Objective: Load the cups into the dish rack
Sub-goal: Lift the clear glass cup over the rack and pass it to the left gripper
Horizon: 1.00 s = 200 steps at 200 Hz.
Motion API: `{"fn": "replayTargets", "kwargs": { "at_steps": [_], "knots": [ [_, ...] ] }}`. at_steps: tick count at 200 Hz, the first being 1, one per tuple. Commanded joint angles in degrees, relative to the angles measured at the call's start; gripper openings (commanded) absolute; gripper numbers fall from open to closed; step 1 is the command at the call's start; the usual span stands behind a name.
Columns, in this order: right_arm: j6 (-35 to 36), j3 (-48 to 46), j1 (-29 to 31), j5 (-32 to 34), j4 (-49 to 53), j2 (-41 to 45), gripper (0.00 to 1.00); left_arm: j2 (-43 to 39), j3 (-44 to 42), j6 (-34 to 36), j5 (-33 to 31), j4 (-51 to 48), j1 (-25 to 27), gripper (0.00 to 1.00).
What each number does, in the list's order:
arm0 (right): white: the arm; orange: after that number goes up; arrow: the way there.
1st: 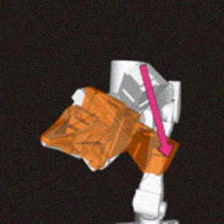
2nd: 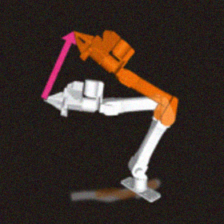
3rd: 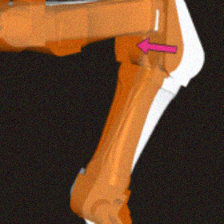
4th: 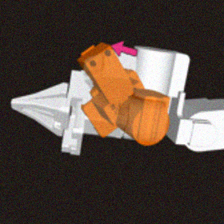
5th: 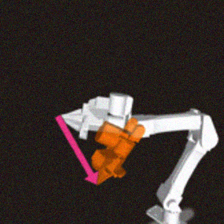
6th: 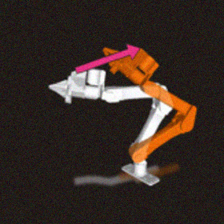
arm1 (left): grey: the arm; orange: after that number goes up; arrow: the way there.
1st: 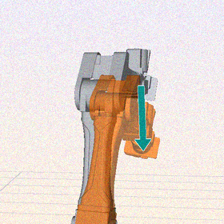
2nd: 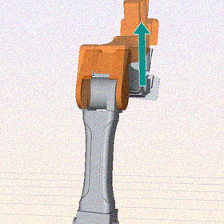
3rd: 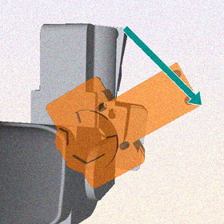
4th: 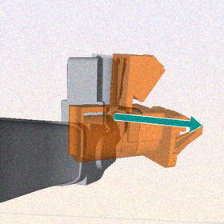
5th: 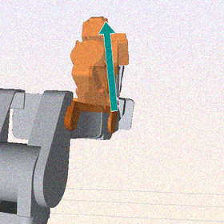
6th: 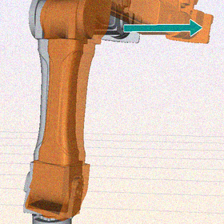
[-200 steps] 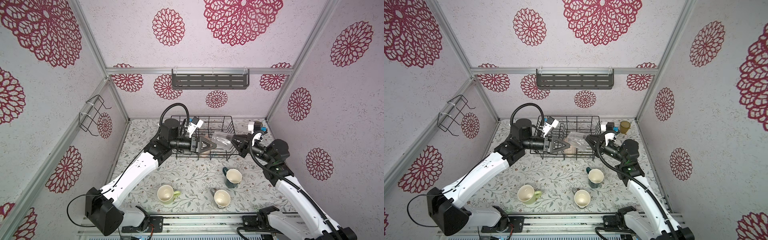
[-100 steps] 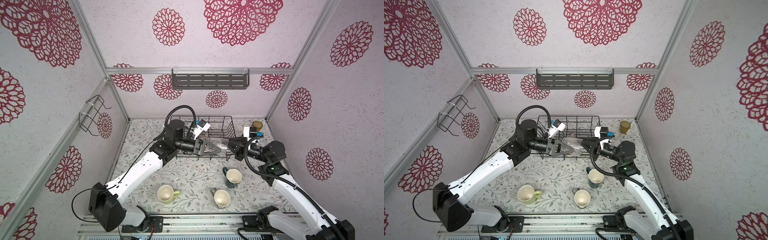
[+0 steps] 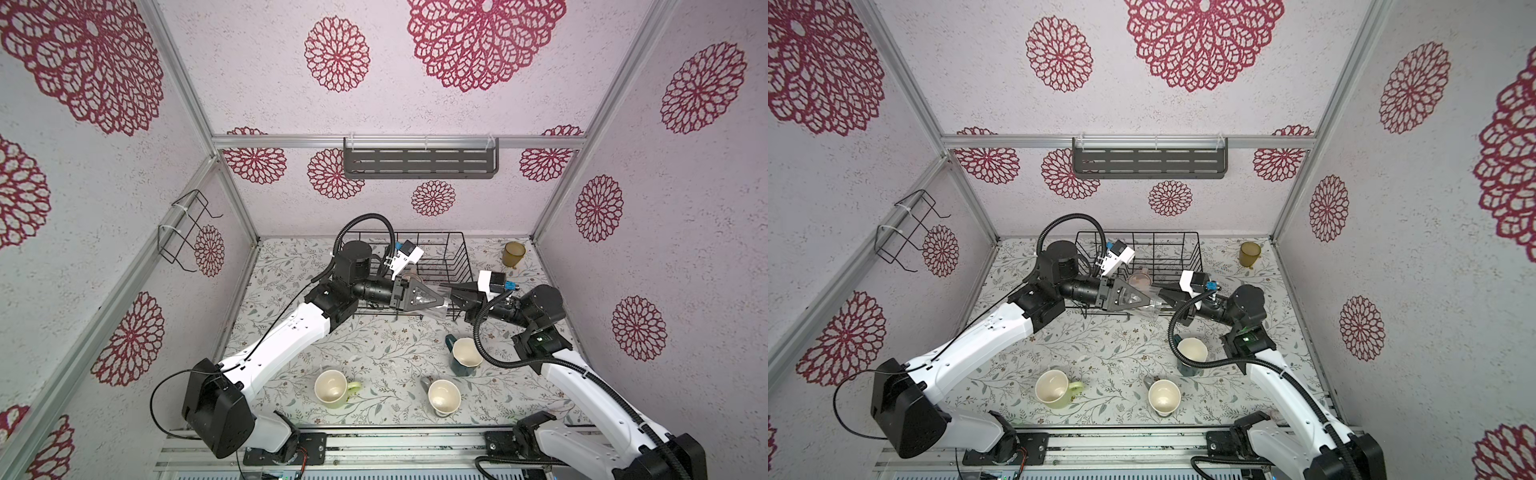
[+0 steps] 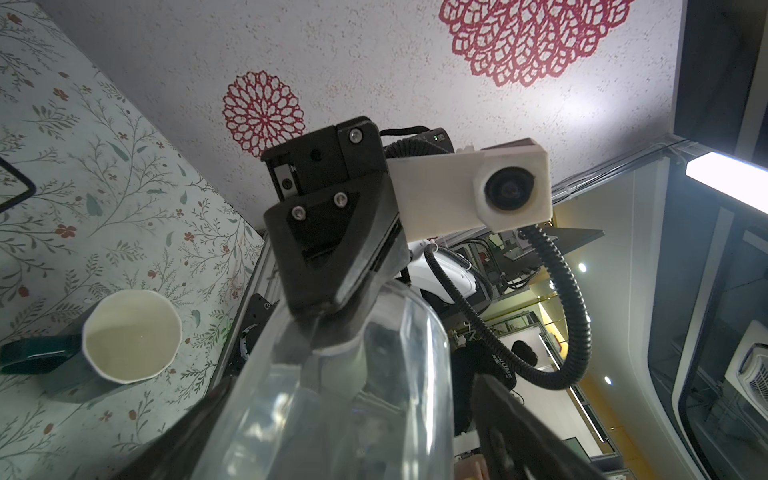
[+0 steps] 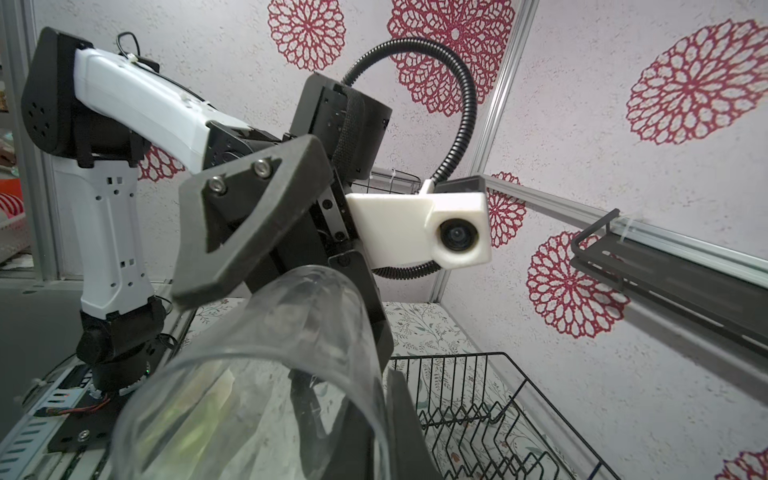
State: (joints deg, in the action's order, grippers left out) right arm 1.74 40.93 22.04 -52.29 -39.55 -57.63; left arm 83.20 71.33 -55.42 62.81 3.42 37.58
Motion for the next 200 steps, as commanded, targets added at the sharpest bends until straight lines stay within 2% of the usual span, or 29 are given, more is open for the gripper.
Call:
{"fn": "replayTargets", "kwargs": {
  "at_steps": [1, 18, 33, 79, 96, 141, 170, 185, 200],
  "knots": [
    [3.78, 0.44, 0.30, 0.79, -2.01, -0.82, 0.00, 0.37, -0.49, -1.82, 2.05, 4.73, 0.87, 0.90],
    [3.73, 0.47, 0.28, 0.79, -2.39, -1.26, 0.00, 1.13, -0.14, -1.93, 2.32, 5.02, 0.91, 0.90],
    [3.86, 0.20, 0.29, 1.24, -2.80, -1.44, 0.00, 1.42, 0.36, -1.82, 2.32, 4.39, 0.78, 0.84],
    [5.97, -0.58, 0.23, 4.92, 0.01, -0.28, 0.00, 0.33, -0.18, -0.17, 1.09, 2.55, -0.99, 0.78],
    [6.21, -0.76, 0.21, 5.86, 0.24, -0.27, 0.04, -0.26, -0.72, 0.00, 0.92, 2.73, -1.20, 0.77],
    [6.52, -1.16, 0.20, 7.12, 0.62, -0.13, 0.05, -0.36, -1.08, -0.57, 0.18, 2.64, -2.41, 0.69],
    [6.53, -1.59, 0.22, 8.53, 0.90, 0.14, 0.24, -0.17, -1.10, -0.70, -0.22, 2.41, -2.90, 0.67],
    [6.83, -1.90, 0.25, 11.92, 1.07, 0.38, 0.34, -0.53, -1.34, -0.21, -1.70, 1.29, -4.20, 0.63],
    [7.02, -1.69, 0.20, 17.02, 3.04, 0.67, 0.41, -1.59, -2.62, 1.05, -5.85, -0.30, -5.72, 0.62]
  ]
}}
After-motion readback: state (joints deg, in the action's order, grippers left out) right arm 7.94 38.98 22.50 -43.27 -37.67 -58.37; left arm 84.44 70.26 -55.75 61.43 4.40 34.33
